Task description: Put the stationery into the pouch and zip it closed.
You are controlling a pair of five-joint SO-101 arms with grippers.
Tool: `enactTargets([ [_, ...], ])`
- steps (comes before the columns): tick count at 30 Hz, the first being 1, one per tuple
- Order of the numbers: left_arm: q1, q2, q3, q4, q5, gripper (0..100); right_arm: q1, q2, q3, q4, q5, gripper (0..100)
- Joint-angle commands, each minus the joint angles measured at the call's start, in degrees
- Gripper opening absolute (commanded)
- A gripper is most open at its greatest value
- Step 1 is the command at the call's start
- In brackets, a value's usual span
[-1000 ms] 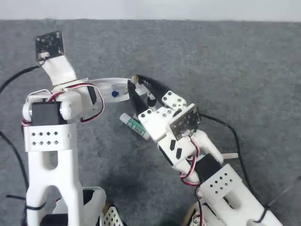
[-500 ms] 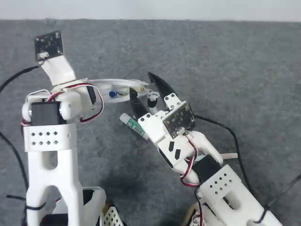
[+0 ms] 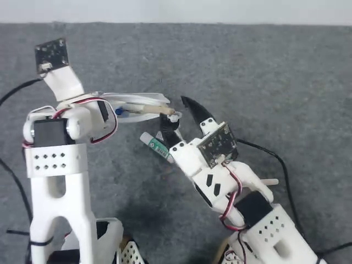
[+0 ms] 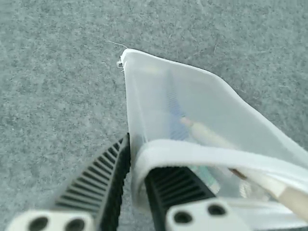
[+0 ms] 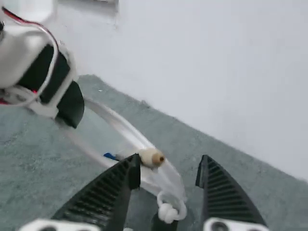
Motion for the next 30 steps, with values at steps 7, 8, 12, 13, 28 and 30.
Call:
enactTargets([
  [7, -0.3, -0.4, -0.8, -1.9, -0.4, 1, -10.1, -2.3, -8.4, 9.1, -1.8, 11.3],
  [8, -0.3, -0.4, -0.8, -1.9, -0.4, 1, -10.3, -2.3, -8.4, 9.0, -1.8, 10.6],
  [12, -0.4, -0.4, -0.8, -1.9, -0.4, 1, -9.6, -2.3, -8.4, 9.0, -1.7, 8.4],
  [13, -0.4, -0.4, -0.8, -1.9, -0.4, 1, -9.3, -2.3, -8.4, 9.1, -1.7, 8.6],
  [28, -10.0, -0.4, -1.3, -2.8, 0.9, 1, -4.2, -2.2, -9.1, 13.6, -0.7, 9.1],
  [30, -12.0, -0.4, -1.5, -2.8, 1.9, 1, -4.2, -2.2, -10.5, 17.5, 0.8, 11.5],
])
